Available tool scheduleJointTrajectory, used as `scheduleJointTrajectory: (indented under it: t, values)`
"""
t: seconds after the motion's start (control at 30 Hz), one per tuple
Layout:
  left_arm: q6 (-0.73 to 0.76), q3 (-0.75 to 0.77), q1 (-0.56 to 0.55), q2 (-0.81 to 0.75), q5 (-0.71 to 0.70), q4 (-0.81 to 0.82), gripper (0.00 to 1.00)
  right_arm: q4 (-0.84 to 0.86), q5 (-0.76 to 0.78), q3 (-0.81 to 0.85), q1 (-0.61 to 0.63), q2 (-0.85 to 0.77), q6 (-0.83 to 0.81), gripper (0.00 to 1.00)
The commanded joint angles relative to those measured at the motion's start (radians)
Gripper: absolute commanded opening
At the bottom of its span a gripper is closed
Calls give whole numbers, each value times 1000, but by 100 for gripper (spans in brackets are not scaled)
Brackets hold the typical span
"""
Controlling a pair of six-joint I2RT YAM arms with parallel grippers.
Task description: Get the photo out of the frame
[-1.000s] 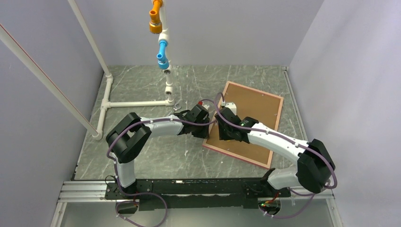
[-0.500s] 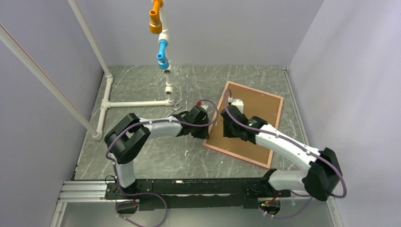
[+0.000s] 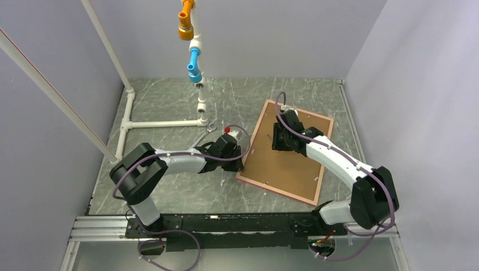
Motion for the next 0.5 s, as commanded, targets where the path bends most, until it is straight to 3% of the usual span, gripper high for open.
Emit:
scheduleJointTrajectory:
  t: [0.0, 0.2, 0.47]
  values:
    - [-23, -108, -3, -49, -18, -107, 0, 75, -14, 94, -17, 62, -43, 0]
    - [-34, -177, -3, -141, -20, -101, 1, 119, -27, 141, -18, 147, -54, 0]
    - [16, -61, 0, -124, -17, -171, 24, 173, -49, 183, -15, 223, -63, 0]
